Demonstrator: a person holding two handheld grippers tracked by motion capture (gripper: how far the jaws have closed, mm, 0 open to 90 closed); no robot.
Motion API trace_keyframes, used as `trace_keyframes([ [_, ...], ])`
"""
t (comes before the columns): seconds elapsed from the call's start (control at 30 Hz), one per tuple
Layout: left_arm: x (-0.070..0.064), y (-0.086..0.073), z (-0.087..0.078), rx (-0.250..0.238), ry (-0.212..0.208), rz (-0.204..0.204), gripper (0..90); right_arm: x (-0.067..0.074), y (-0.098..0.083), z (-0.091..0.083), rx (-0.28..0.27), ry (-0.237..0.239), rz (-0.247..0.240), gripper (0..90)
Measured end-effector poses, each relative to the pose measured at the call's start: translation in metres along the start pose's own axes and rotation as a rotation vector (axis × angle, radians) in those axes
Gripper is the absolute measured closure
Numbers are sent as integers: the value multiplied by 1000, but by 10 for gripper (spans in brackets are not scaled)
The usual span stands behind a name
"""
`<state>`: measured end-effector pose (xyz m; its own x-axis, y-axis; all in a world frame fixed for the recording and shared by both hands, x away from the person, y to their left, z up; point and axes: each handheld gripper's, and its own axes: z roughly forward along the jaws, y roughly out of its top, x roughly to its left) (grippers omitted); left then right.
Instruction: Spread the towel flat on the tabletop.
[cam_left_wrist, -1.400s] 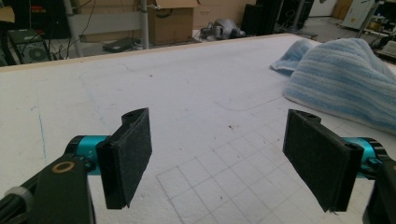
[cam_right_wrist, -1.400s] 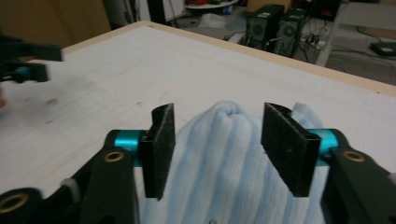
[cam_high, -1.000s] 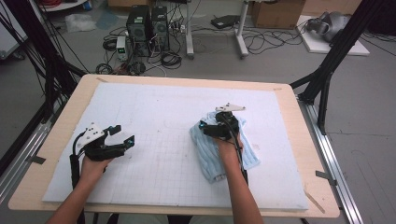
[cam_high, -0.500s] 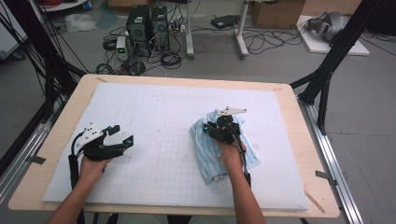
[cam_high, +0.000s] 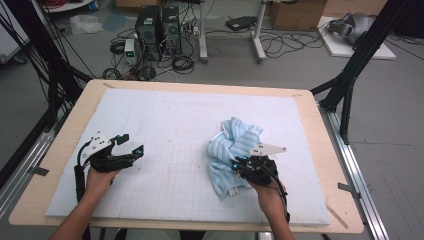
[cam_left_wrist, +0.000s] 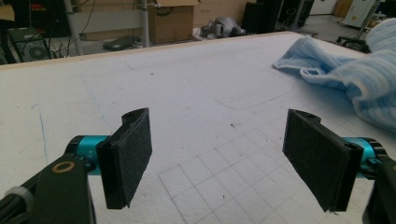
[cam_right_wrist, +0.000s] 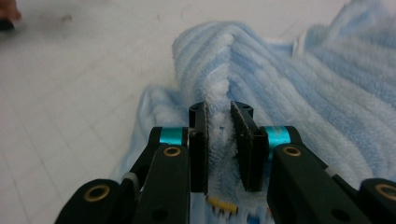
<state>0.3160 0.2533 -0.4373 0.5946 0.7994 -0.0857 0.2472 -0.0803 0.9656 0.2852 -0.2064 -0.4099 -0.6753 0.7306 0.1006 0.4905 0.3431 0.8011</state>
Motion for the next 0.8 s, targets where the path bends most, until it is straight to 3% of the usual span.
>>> trace_keyframes([
  [0.23,0,0,-1,1,2,1,241,8,-32,-9,86,11,9,774],
  [0.33,0,0,-1,2,3,1,241,13,-38,-13,78,15,-4,735],
  [0.4,0,1,-1,1,4,1,241,14,-34,-19,44,23,0,669],
  [0.57,0,1,0,0,4,2,241,17,-7,-33,-118,46,26,511],
  [0.73,0,1,0,0,-1,-1,242,8,27,-30,-223,-10,78,367],
  [0.8,1,1,0,-2,1,-4,242,4,37,-23,-231,-55,77,335],
])
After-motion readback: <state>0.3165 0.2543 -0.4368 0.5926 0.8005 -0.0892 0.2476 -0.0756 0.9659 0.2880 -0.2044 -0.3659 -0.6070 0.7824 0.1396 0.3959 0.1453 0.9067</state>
